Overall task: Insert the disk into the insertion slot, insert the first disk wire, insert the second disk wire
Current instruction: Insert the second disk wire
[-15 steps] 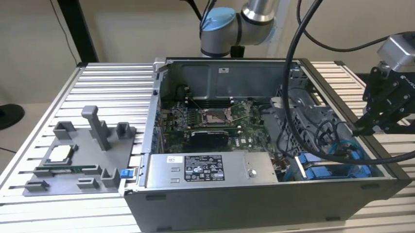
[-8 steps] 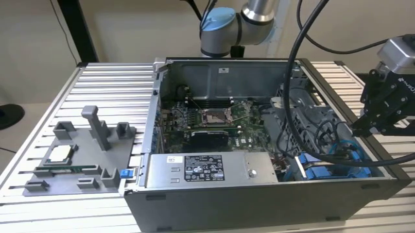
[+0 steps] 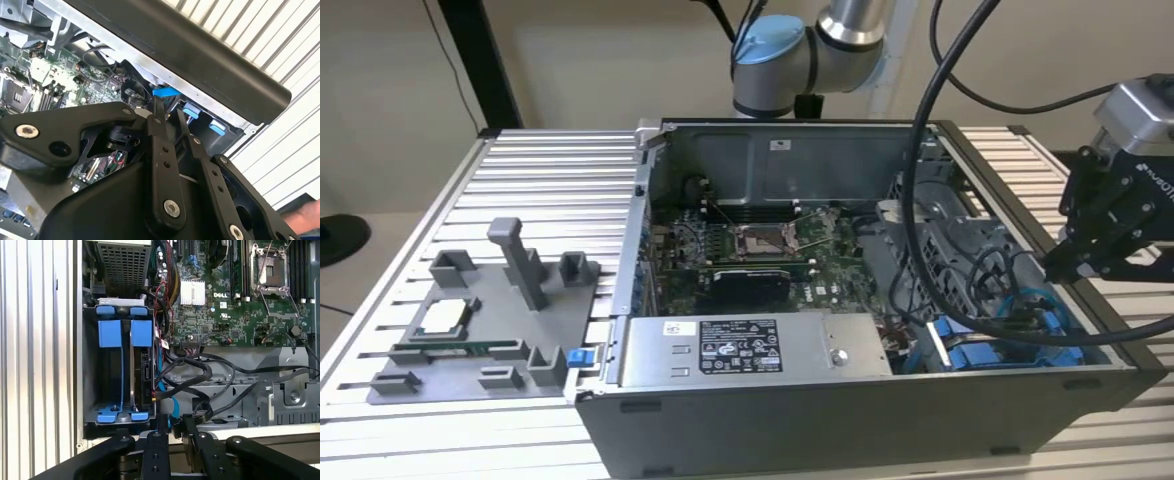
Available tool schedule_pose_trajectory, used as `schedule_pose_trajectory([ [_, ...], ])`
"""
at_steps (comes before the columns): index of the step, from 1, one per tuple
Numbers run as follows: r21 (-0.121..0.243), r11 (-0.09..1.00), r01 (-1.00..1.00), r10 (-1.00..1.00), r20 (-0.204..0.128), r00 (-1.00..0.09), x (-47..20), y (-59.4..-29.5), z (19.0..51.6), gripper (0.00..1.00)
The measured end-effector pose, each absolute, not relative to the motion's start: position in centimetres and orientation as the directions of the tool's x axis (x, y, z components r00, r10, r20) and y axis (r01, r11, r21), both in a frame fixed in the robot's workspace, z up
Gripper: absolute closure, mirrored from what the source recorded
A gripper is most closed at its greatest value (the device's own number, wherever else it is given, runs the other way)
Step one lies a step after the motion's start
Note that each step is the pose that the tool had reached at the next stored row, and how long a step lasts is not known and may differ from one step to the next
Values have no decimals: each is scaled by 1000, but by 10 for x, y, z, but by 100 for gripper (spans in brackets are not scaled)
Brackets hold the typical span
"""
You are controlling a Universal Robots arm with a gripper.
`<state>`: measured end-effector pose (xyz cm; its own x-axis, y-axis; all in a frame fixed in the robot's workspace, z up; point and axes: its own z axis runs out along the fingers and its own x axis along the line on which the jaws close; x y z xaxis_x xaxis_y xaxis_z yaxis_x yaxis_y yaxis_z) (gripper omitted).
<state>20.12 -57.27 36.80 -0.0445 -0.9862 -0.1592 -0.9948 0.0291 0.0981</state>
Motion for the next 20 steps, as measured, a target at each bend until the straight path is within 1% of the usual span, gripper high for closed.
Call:
schedule_pose_trajectory([
  [8,98,29,-995,-986,-159,-45,201,-573,369,100],
  [12,98,29,-995,-985,-164,-45,195,-573,379,100],
  [20,98,28,-995,-985,-168,-45,163,-573,384,100],
])
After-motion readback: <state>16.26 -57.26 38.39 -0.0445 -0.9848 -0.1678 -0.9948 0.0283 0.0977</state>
